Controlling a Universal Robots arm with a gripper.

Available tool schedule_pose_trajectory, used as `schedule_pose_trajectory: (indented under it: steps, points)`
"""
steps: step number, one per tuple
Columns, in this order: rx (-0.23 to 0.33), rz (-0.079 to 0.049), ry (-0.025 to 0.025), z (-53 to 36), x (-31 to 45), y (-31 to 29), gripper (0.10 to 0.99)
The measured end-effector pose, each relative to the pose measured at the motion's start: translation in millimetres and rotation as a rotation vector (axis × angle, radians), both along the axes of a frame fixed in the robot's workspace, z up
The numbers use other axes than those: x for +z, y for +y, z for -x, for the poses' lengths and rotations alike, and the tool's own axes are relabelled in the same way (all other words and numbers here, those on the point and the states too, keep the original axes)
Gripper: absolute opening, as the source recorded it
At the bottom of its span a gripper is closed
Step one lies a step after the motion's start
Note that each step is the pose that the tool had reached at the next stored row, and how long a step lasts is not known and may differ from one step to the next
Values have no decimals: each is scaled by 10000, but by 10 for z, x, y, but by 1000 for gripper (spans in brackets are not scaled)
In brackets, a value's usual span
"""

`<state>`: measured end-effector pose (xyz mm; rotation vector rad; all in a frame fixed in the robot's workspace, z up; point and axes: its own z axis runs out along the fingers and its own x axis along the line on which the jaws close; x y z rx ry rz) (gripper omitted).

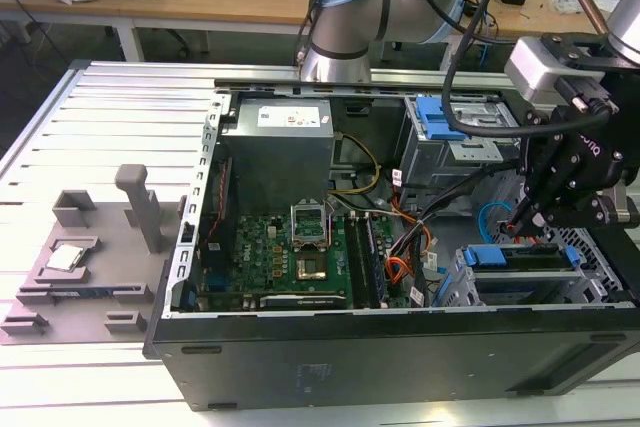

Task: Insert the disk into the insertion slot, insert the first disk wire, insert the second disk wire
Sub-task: 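Insert the second disk wire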

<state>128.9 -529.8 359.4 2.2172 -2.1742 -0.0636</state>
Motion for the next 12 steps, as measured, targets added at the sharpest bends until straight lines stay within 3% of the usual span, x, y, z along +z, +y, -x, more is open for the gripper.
schedule_pose_trajectory:
  steps: [12]
  points:
    - [0,1,0,0,-62,-1,165]
